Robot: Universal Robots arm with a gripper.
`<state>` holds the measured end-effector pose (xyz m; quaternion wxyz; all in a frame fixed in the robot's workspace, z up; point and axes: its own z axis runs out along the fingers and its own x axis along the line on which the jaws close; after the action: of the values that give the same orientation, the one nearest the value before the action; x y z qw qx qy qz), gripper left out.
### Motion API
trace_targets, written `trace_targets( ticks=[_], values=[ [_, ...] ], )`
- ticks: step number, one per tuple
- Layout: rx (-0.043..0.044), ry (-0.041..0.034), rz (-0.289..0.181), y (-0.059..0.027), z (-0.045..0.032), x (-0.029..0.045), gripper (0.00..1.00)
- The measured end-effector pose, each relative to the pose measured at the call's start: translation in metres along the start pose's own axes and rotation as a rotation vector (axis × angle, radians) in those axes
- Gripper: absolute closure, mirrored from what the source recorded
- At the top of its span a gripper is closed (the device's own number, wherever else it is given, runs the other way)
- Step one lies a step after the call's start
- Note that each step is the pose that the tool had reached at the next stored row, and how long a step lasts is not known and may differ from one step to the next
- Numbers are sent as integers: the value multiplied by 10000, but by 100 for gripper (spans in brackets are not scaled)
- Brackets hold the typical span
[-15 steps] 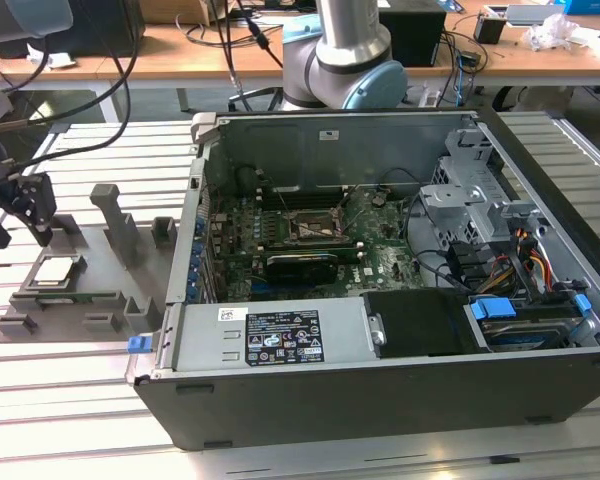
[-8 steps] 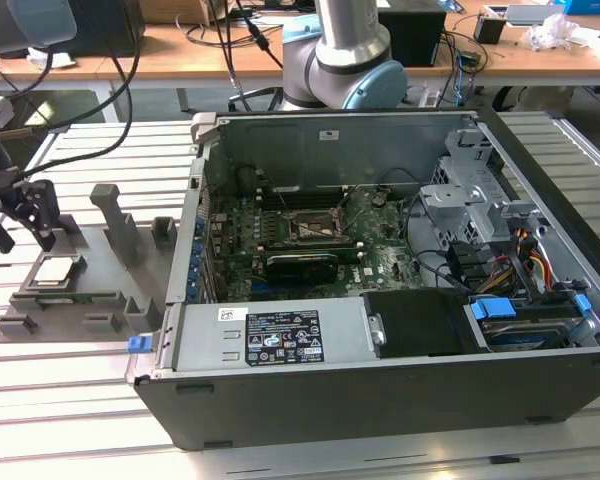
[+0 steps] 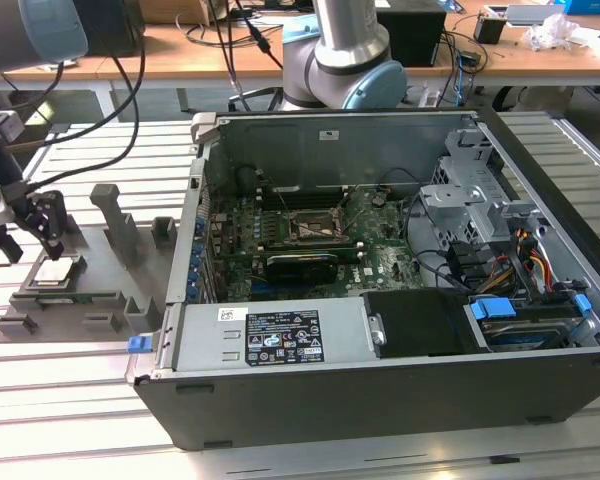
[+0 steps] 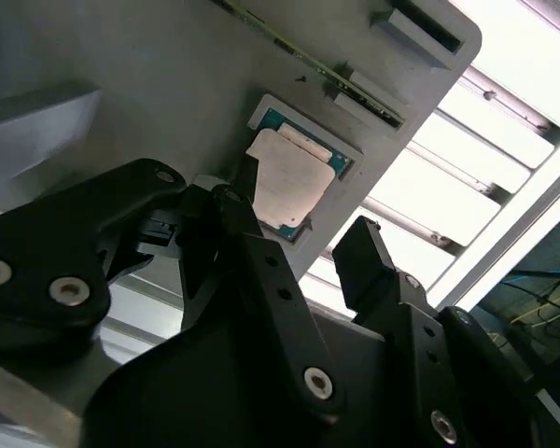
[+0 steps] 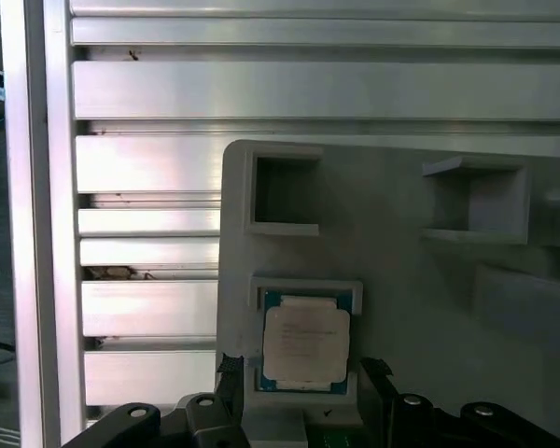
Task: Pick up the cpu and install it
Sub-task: 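Pick up the cpu and move it towards the insertion slot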
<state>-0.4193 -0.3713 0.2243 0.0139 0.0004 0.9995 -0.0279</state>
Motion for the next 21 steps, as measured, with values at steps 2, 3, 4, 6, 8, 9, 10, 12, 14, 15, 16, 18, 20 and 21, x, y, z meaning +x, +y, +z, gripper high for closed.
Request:
trace_targets(
  ticks=[2,3,4,6,8,9,10,12,14,15,16,18,20,21],
  values=[
    [42,-4,-78,4,31,-11,40],
    [77,-8,-135,7,58,-20,40],
    [92,-10,-152,8,75,-21,40],
    [110,-10,-173,10,116,-22,40],
    [118,-10,-182,12,153,-23,40],
    [118,-11,-184,14,168,-24,40],
    [119,-10,-184,15,179,-25,40],
    [76,-9,-184,15,192,-25,40],
    [3,-13,-184,15,201,-26,40],
    [-39,-12,-182,16,209,-25,40],
    [-59,-13,-182,17,216,-25,40],
    [-87,-12,-181,17,234,-24,40],
    [-104,-12,-181,19,258,-24,40],
    [-116,-11,-181,19,268,-23,40]
  ],
)
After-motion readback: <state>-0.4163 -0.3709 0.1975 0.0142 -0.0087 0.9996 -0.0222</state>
